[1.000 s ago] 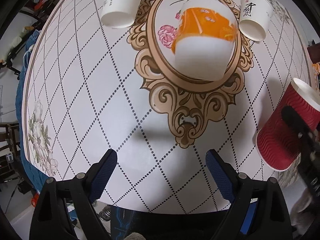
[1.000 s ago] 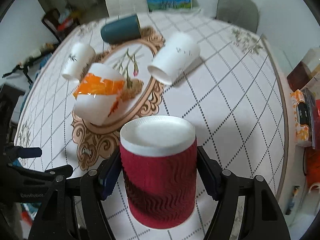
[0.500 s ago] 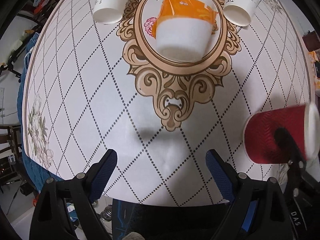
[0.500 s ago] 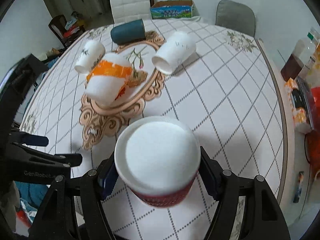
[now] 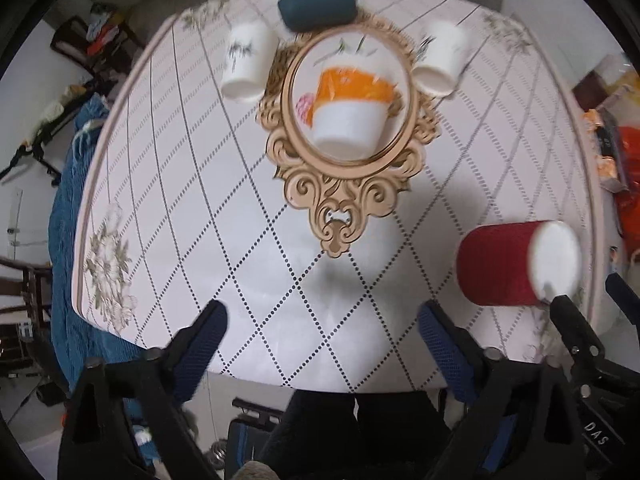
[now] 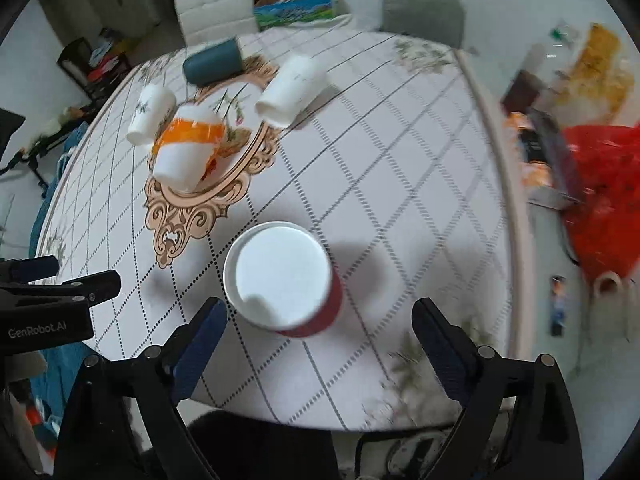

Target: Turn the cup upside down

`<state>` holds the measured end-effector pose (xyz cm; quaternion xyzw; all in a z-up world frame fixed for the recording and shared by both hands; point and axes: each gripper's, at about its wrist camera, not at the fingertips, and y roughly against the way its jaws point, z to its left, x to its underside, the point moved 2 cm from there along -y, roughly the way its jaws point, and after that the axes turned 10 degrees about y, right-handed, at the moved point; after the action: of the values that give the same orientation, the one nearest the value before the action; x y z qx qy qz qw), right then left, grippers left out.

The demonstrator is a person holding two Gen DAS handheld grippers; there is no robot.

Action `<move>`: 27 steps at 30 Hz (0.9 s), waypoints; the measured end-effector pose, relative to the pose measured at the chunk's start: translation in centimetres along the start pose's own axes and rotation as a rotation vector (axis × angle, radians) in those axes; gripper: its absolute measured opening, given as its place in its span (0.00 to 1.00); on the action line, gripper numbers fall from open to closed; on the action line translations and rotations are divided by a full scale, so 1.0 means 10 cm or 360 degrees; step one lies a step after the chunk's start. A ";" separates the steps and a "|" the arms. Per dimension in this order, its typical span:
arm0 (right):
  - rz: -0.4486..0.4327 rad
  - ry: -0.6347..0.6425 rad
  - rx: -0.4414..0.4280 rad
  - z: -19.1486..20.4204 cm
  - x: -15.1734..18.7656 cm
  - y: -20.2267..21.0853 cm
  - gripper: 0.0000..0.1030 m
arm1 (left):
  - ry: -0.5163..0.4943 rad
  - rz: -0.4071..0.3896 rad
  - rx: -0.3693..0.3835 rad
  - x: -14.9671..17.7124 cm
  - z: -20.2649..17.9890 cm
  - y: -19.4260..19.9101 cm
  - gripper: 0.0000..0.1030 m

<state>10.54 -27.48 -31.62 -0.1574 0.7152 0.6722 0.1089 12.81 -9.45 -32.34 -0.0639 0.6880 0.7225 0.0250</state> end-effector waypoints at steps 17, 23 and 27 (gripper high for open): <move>-0.0247 -0.0162 0.0209 0.18 0.40 1.79 0.94 | -0.0120 -0.0438 0.0219 0.47 0.37 1.40 0.96; -0.0379 -0.0157 0.0228 0.32 0.52 2.48 0.94 | -0.0131 -0.0553 0.0267 0.72 0.52 1.92 0.96; -0.0449 -0.0166 0.0248 0.39 0.61 2.88 0.94 | -0.0139 -0.0618 0.0295 0.84 0.60 2.19 0.96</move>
<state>-6.02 -22.71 -7.41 -0.2123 0.7294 0.5999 0.2510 1.39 -5.00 -11.40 -0.1613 0.7246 0.6397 0.1993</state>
